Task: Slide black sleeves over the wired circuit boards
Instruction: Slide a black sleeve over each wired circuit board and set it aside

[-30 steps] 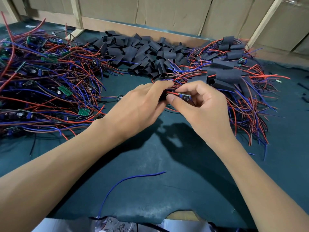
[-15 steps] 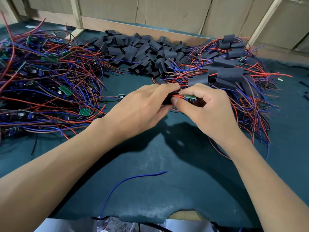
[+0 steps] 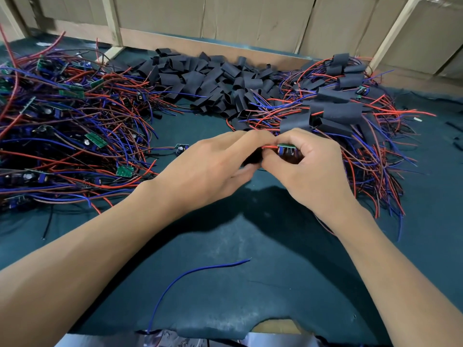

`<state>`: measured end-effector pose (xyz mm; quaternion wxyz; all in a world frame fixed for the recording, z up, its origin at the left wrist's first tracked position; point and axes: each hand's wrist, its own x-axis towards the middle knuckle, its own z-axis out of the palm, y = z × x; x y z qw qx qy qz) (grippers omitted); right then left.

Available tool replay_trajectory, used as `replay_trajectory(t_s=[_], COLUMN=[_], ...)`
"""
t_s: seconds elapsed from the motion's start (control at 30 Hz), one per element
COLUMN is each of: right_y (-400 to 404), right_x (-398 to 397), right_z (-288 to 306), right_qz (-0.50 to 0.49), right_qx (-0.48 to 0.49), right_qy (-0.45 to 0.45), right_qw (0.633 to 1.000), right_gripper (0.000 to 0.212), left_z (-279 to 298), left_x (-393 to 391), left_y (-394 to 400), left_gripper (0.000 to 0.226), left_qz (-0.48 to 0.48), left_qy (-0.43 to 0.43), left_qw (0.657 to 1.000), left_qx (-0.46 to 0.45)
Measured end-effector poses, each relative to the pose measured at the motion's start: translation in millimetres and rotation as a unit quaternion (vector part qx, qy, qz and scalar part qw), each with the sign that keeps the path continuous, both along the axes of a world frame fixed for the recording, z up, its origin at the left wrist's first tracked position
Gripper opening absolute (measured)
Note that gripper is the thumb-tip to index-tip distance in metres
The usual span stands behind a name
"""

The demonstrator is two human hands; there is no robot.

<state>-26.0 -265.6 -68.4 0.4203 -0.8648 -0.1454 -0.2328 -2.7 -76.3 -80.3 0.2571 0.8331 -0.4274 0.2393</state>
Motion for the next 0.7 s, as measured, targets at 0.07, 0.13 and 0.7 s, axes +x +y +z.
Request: replay_trajectory(t_s=[0.07, 0.13, 0.7], right_y=[3, 5, 1], right_x=[0, 1, 11], right_z=[0, 0, 1], right_qz=[-0.015, -0.027, -0.003], right_qx=[0.033, 0.073, 0.245], right_qy=[0.029, 0.062, 0.244], right_qw=[0.999, 0.995, 0.938], right_gripper=[0.002, 0.001, 0.025], left_z=[-2, -4, -1], left_x=[0, 0, 0], left_y=[-1, -2, 0], left_gripper=[0.050, 0.048, 0.024], left_qz=[0.008, 0.020, 0.033], left_qy=[-0.008, -0.022, -0.048], left_qw=[1.000, 0.999, 0.998], left_qx=[-0.008, -0.018, 0.033])
